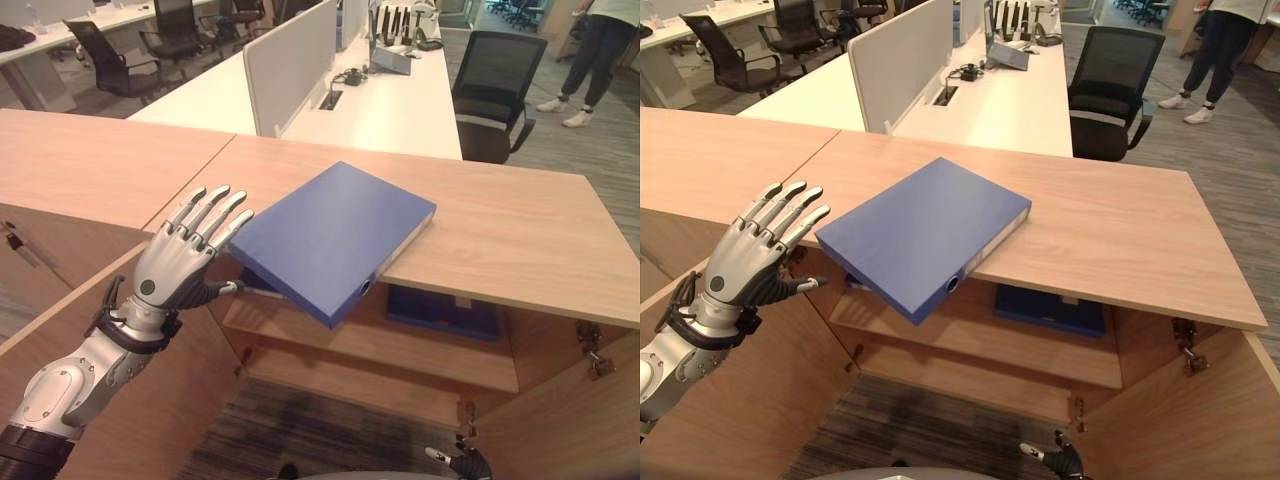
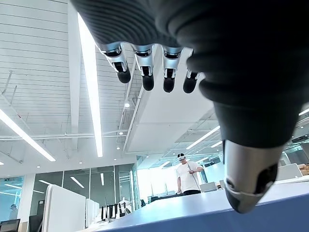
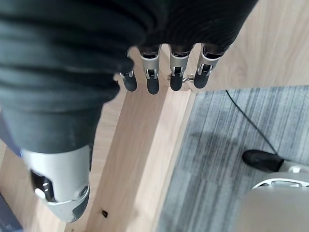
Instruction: Put the empty folder in the office cabinet
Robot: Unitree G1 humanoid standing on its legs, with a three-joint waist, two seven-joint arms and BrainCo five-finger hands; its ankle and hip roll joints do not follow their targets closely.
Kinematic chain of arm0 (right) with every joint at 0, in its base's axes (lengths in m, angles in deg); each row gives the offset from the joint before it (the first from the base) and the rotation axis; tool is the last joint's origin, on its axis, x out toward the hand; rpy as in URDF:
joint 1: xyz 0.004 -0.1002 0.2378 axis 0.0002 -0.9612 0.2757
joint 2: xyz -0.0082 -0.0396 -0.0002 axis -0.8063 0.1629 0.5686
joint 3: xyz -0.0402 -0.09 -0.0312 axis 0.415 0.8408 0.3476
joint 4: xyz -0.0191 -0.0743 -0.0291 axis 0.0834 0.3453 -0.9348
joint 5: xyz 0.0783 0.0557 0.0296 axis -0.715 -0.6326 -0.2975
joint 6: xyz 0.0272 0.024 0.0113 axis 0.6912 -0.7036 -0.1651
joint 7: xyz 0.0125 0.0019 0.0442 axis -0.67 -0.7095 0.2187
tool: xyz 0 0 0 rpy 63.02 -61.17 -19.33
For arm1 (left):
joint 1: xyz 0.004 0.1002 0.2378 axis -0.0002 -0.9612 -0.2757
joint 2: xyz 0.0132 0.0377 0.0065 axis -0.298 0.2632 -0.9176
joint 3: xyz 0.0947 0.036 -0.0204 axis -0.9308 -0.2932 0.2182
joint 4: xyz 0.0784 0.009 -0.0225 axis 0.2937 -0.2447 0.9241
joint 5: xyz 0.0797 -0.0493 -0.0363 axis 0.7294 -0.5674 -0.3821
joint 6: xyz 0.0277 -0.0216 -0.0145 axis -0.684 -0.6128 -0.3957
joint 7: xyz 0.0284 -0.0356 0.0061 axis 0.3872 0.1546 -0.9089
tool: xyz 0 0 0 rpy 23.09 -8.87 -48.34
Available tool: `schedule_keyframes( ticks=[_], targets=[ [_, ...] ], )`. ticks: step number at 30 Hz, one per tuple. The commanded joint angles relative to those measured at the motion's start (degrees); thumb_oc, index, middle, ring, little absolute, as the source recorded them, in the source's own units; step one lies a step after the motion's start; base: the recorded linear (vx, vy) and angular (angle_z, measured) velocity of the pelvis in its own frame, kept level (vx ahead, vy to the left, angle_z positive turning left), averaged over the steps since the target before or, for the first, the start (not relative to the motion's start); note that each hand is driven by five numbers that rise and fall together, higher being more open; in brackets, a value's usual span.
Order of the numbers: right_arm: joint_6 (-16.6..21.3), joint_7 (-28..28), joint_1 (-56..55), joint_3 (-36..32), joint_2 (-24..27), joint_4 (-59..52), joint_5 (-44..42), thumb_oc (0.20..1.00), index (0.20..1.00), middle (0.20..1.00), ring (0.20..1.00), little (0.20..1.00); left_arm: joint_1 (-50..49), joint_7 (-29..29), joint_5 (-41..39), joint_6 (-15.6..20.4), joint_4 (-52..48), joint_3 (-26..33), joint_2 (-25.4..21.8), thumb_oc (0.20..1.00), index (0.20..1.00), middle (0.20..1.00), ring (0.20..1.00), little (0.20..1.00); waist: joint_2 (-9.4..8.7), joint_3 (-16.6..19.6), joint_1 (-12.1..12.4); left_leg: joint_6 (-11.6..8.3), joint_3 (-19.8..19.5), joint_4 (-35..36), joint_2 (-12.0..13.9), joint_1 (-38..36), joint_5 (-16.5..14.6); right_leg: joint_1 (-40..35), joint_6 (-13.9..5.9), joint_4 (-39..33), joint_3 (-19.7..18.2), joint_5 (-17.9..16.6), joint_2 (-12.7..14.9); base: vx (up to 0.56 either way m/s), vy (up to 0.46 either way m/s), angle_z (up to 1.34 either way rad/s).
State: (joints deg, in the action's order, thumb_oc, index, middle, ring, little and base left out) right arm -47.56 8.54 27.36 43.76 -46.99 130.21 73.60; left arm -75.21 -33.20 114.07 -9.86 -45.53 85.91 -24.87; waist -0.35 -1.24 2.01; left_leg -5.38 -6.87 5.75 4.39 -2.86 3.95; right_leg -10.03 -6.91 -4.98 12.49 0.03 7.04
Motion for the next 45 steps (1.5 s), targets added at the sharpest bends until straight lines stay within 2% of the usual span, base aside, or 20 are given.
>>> schedule_keyframes(
  ticks=[1,19,23,31,45],
  targets=[
    [2.01,-1.30,3.37,-0.77,0.21,0.64,-3.60,1.000,1.000,1.000,1.000,1.000,4.31,0.03,-2.65,0.56,0.63,-0.99,-0.25,1.000,1.000,1.000,1.000,1.000,1.05,-0.68,0.62,-3.98,1.66,-0.75,6.58,-3.47,-5.10,4.59,-5.64,5.33,-1.09,1.89,4.22,0.00,0.000,0.00],
    [1.86,-1.08,2.76,-2.65,-0.86,2.83,-6.78,1.000,1.000,1.000,1.000,1.000,6.08,2.83,-4.04,1.68,1.48,-4.40,-0.24,1.000,1.000,1.000,1.000,1.000,0.65,-0.21,-0.54,-3.88,2.93,-0.75,6.64,-4.86,-5.15,3.89,-5.61,4.65,-1.98,1.16,4.30,0.00,0.001,-0.03],
    [1.75,-0.76,2.84,-2.67,-0.86,3.31,-7.27,1.000,1.000,1.000,1.000,1.000,9.02,3.77,-4.27,2.11,1.67,-6.93,-1.25,1.000,1.000,1.000,1.000,1.000,0.78,-0.12,-1.02,-3.91,3.02,-0.75,6.76,-5.05,-5.14,3.69,-5.66,4.45,-2.10,1.19,4.30,0.00,-0.010,-0.13],
    [1.67,-1.16,3.07,-2.76,-0.84,3.54,-7.74,1.000,1.000,1.000,1.000,1.000,13.78,5.88,-4.62,2.35,3.96,-13.13,0.08,1.000,1.000,1.000,1.000,1.000,1.04,-0.28,-2.05,-3.80,3.50,-0.75,6.62,-5.40,-5.18,3.63,-5.63,4.44,-2.60,1.17,4.23,0.00,-0.002,-0.01],
    [2.10,-1.37,2.63,-4.29,-0.90,3.11,-9.73,1.000,1.000,1.000,1.000,1.000,13.78,7.40,-4.29,2.45,6.37,-15.54,0.62,1.000,1.000,1.000,1.000,1.000,0.73,-0.13,-2.74,-3.75,4.42,-0.75,6.70,-5.78,-5.42,3.66,-5.79,4.06,-3.01,0.82,4.36,0.00,-0.001,-0.01]
  ],
)
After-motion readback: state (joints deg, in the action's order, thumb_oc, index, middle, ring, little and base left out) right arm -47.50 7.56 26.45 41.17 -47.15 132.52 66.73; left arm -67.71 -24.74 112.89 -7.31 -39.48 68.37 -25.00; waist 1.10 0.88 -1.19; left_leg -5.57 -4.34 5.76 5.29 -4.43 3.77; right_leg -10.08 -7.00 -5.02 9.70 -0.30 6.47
